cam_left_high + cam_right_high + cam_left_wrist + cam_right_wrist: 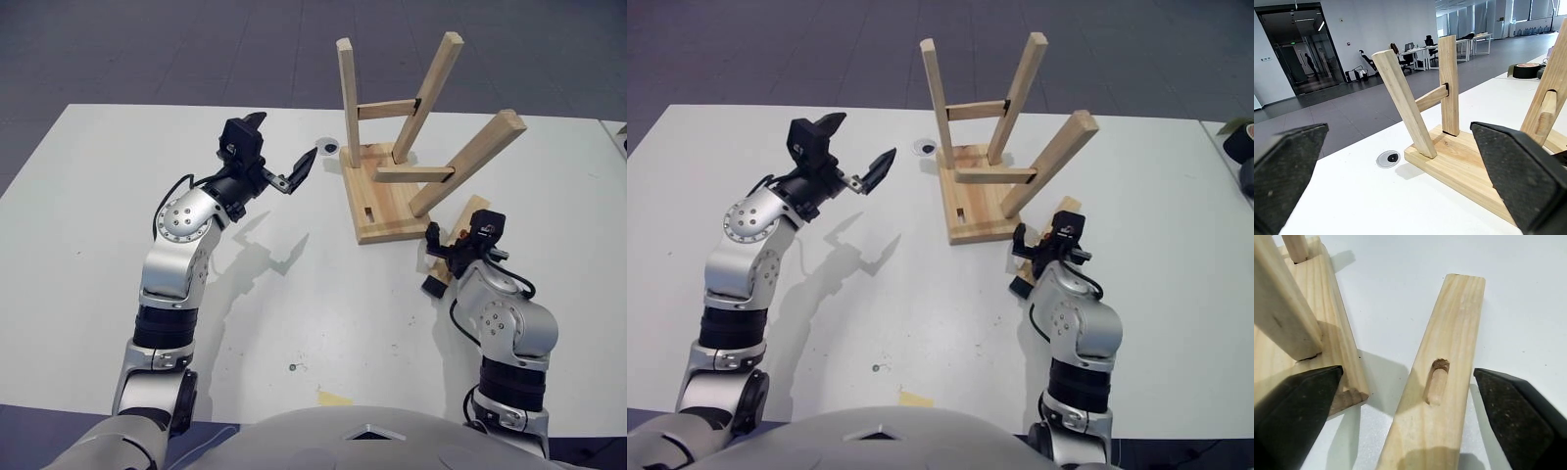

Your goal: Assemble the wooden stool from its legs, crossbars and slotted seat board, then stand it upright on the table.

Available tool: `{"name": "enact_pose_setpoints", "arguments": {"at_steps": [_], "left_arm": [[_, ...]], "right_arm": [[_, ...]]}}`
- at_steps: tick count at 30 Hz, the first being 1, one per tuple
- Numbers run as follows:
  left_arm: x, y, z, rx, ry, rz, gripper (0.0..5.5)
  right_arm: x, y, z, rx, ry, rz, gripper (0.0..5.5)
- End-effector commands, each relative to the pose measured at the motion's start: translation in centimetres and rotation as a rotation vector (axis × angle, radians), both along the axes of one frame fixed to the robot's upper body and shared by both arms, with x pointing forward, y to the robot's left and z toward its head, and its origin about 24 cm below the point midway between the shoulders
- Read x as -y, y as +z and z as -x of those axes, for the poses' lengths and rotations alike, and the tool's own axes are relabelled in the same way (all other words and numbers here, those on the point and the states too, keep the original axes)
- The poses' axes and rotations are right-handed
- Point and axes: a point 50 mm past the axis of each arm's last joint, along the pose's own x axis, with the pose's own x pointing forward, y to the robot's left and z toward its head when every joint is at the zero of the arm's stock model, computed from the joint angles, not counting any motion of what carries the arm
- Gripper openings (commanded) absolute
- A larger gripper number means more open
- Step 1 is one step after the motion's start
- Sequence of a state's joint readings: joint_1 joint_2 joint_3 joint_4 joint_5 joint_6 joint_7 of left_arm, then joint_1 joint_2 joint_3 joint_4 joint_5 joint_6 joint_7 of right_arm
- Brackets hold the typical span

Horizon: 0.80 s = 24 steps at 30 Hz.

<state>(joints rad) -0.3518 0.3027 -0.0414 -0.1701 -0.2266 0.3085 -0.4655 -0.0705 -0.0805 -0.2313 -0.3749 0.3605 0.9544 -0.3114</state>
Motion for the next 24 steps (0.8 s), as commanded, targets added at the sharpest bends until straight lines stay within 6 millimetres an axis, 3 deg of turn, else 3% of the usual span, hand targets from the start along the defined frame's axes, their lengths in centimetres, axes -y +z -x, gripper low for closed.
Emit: {"name": "enact_pose_setpoints", "arguments": {"at_steps": [1,4,9,14,18,24], "left_arm": [[0.0,0.2,0.0,0.011,-0.005,-0.021,5.40],[0.3,0.1,0.2,0.007,-0.021,-0.017,5.40],[0.2,0.1,0.1,0.006,-0.018,-0.019,5.40],[0.2,0.2,0.0,0.010,-0.013,-0.021,5.40],[0.1,0.1,0.0,0.011,-0.009,-0.025,5.40],[0.3,0.1,0.0,0.007,-0.019,-0.028,5.40]], "right_arm": [[0.7,-0.4,0.5,-0.052,-0.065,0.040,4.35],[1.1,0.3,0.1,0.004,-0.071,0.069,3.79],[1.1,0.3,0.1,0.009,-0.079,0.078,4.59],[0.8,-1.0,0.6,-0.063,-0.076,0.031,5.38],[1.1,-1.4,0.8,-0.089,-0.090,0.031,5.38],[1.2,-0.8,0.9,-0.070,-0.111,0.038,4.45]]}}
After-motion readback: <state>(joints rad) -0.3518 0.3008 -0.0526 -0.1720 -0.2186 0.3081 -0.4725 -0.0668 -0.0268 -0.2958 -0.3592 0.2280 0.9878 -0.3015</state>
